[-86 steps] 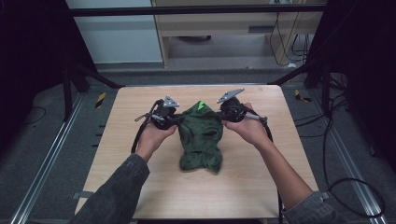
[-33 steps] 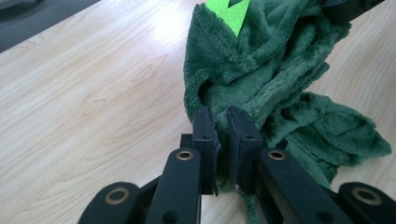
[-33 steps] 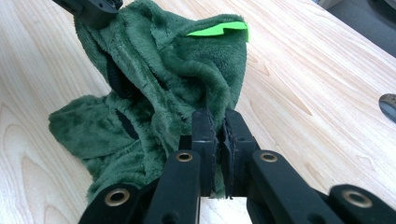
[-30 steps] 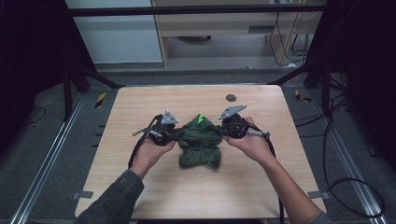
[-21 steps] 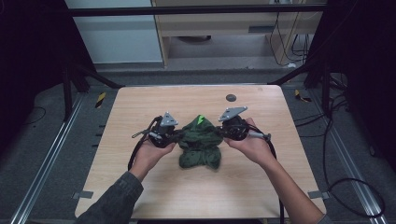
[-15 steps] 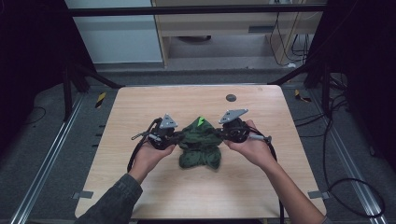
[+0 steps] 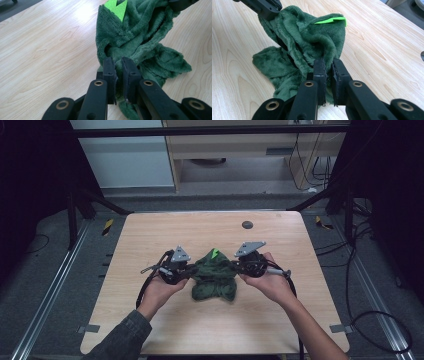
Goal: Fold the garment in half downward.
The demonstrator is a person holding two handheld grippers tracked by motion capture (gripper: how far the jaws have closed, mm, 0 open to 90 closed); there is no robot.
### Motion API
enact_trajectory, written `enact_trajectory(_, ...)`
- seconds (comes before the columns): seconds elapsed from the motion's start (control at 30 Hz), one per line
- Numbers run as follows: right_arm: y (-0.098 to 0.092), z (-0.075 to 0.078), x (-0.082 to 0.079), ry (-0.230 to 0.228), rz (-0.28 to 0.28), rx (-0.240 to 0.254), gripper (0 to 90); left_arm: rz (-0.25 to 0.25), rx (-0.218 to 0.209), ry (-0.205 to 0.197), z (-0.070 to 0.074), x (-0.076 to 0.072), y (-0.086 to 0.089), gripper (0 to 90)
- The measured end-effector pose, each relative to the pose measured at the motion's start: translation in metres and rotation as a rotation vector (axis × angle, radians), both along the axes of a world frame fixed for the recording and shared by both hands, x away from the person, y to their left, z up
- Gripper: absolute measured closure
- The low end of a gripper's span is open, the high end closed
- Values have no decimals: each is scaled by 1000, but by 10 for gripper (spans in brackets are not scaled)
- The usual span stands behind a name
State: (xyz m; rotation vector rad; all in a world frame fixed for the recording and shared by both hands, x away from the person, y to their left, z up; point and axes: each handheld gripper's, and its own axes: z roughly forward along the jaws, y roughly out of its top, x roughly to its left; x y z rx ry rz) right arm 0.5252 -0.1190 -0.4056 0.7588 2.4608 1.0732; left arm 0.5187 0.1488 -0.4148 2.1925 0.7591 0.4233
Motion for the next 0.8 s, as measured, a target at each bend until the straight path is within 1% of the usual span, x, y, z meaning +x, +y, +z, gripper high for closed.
enact_trajectory(0.23, 0, -3, -6, 0, 6, -3, 829, -2, -9, 0, -1, -4, 1, 822)
enact_trajectory(0.4, 0, -5, -10, 1, 13, -1, 827, -2, -25, 5, -5, -8, 2, 820)
enact_trajectory(0.63, 0, -7, -15, 0, 14, -2, 823, -3, -29, 6, -7, -11, 2, 819)
enact_trajectory(0.8, 0, -10, -18, 7, 18, -2, 816, -6, -28, 12, -11, -14, 2, 814)
